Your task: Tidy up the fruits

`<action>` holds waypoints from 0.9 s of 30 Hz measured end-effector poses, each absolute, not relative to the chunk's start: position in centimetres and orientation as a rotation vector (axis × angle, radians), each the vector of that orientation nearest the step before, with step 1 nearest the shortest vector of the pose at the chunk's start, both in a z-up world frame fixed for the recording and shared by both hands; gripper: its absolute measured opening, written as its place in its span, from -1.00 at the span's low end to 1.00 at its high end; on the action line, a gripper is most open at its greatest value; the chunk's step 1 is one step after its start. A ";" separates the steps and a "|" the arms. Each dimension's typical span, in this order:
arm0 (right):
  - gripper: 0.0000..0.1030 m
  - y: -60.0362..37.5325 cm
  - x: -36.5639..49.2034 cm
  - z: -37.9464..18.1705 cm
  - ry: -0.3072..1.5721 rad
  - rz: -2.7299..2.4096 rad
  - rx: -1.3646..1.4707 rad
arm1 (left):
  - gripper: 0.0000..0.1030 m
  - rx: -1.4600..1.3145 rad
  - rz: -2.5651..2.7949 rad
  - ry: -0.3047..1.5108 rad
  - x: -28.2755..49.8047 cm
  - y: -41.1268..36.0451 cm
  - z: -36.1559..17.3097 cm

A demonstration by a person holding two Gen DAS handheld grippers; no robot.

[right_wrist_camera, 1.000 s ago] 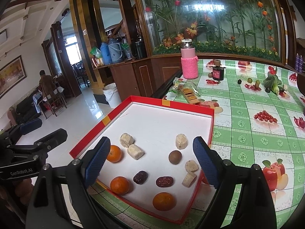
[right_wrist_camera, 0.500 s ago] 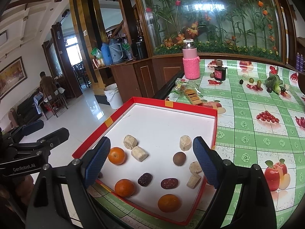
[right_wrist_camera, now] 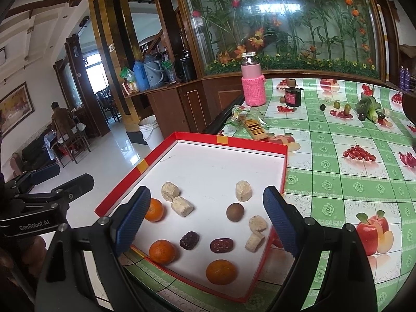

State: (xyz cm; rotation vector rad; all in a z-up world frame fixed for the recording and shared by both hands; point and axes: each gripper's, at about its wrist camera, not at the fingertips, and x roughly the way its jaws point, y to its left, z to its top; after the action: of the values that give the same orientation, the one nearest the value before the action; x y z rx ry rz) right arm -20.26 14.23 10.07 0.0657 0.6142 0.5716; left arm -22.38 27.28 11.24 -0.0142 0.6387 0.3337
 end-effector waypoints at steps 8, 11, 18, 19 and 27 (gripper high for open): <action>0.72 13.0 -20.4 10.5 0.602 0.553 0.077 | 0.99 -0.006 0.293 0.650 -22.1 26.5 11.4; 0.72 13.1 -20.6 10.6 0.598 0.557 0.074 | 0.99 -0.008 0.276 0.648 -22.2 26.2 11.6; 0.72 13.0 -21.0 11.1 0.581 0.556 0.069 | 0.99 0.005 0.252 0.634 -22.5 25.8 12.2; 0.72 12.8 -21.0 11.2 0.580 0.554 0.073 | 0.99 0.005 0.249 0.631 -22.6 25.8 12.2; 0.72 12.6 -21.1 11.3 0.578 0.553 0.077 | 0.99 0.011 0.233 0.606 -23.1 25.6 12.7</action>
State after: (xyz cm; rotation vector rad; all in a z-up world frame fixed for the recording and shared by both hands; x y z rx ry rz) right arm -21.13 12.56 11.29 0.0766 0.5782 0.5526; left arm -23.11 25.59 12.65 0.0112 0.6063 0.2334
